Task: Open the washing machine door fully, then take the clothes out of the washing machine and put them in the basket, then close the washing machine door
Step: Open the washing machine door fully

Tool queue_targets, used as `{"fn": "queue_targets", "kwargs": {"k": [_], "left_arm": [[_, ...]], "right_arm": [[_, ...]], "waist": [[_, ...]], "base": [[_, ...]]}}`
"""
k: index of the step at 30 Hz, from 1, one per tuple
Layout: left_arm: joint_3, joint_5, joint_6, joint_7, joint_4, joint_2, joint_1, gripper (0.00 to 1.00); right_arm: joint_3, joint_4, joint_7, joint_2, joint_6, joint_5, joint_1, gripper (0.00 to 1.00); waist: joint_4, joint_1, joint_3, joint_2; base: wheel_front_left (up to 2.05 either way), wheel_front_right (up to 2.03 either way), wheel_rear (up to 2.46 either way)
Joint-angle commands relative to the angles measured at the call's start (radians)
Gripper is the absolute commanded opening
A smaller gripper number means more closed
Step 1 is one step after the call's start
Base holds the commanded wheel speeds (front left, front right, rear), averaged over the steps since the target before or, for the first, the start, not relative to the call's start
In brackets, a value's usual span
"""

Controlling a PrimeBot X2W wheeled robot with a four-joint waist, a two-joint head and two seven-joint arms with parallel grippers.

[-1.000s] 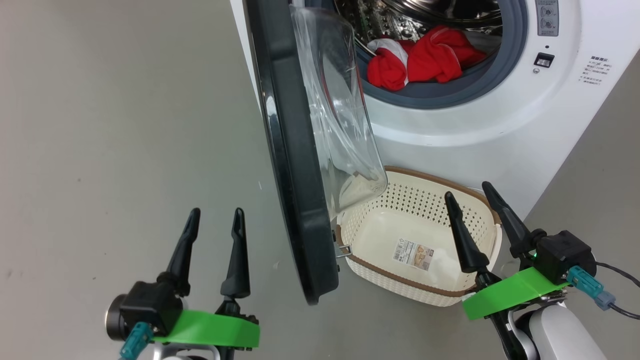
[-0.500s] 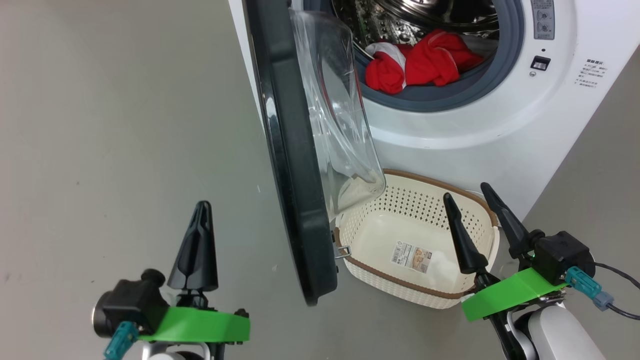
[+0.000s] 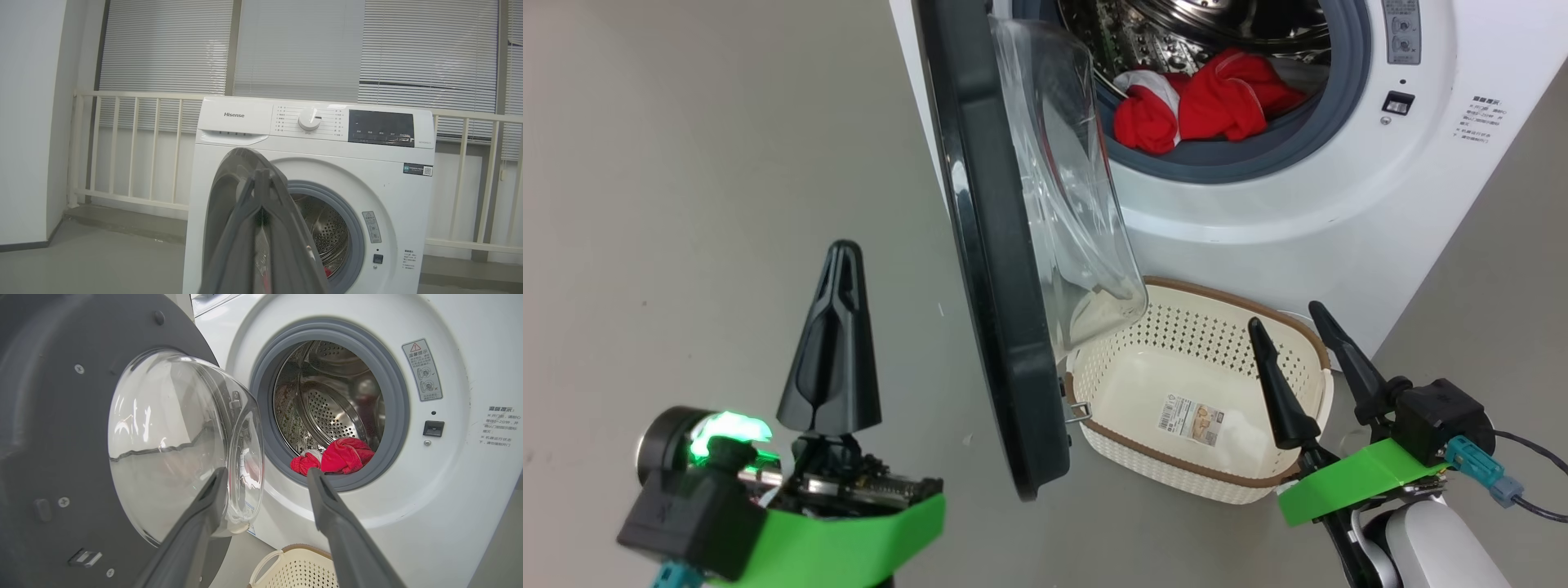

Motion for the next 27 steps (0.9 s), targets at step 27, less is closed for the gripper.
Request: {"fn": "queue_targets", "kwargs": {"k": [27], "left_arm": [[-0.33,-0.022,-0.08,0.032,0.187,0.015,-0.096,0.0]], "right_arm": [[0.06,-0.005,-0.006,0.005,0.006,0.029,-0.032,1.0]], "waist": [[-0.038,0.0,0.018,0.0]], "base": [[0.0,0.0,0.0]]}}
